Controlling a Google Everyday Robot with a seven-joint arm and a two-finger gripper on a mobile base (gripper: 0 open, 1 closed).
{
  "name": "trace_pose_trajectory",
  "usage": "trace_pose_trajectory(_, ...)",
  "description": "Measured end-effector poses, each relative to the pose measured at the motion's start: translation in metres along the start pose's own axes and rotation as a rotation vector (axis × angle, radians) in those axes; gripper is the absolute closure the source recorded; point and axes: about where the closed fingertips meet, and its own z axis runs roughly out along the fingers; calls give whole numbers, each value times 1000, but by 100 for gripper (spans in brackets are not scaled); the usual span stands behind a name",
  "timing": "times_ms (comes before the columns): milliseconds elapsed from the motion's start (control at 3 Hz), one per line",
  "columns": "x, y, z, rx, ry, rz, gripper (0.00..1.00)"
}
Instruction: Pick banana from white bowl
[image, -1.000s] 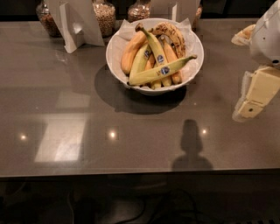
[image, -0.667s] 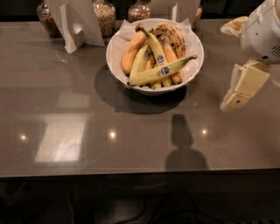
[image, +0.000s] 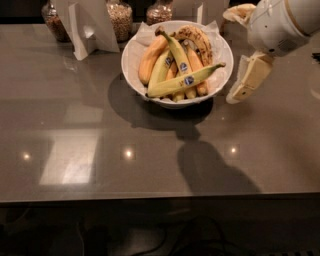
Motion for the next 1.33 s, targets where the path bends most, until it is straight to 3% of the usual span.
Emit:
trace_pose_trajectory(333,-10,-18,27,-13,-21,-65,0)
trace_pose_trajectory(1000,-21,-35,69,-20,10,-149,41)
trace_pose_trajectory(1333,-16,-34,87,-43,30,-157,46)
